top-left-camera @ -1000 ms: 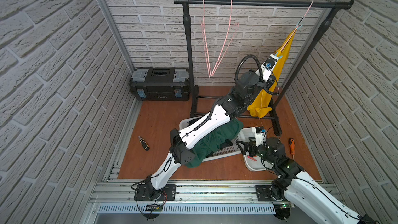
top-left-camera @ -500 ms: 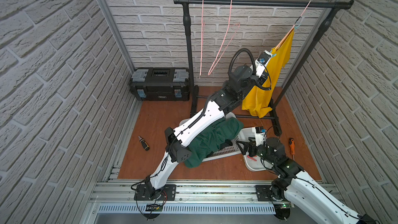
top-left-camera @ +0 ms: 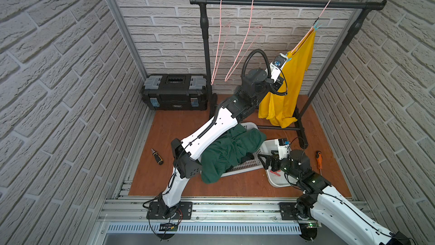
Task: Remove the clothespins securing t-shirts to the hanger
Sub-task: Pick up the hanger from the clothes rail.
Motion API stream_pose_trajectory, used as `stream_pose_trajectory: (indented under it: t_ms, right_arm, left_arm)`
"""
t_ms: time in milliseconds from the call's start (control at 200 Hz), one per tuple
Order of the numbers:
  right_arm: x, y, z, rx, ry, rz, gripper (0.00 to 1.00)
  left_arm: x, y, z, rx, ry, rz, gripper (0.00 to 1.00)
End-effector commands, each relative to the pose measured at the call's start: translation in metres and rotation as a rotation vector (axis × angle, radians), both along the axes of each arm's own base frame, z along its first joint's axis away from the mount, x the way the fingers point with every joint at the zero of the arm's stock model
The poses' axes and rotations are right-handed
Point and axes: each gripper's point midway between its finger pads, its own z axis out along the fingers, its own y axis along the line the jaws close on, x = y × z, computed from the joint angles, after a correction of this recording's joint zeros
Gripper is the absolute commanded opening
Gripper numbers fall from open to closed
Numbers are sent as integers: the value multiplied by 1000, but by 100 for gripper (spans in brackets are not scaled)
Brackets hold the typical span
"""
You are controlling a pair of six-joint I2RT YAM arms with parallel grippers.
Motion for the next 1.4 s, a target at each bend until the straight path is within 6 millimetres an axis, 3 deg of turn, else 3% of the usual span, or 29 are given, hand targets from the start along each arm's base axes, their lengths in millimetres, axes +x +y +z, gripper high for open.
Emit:
stream_pose_trajectory:
  t_ms: [0,365,550,855,1110,1395]
  right_arm:
    - [9,3,22,43,-54,-10,100]
    - [16,3,28,31,-69,-21,100]
    - [16,7,27,38,-50,-5,100]
    - [18,2,27,39,-64,-37,100]
    - [18,2,23,39,-52,-41,100]
    - [15,-1,22,39,-58,-48,100]
  left_arm:
    - [-1,30,16,21,-20,52,0]
    - [2,63,-4,136,38,44,0]
    - [0,61,-27,246,47,30,0]
    - [5,63,-37,221,41,58,0]
    - [15,65,-21,111,24,75,0]
    - [21,87,21,-68,-33,140,0]
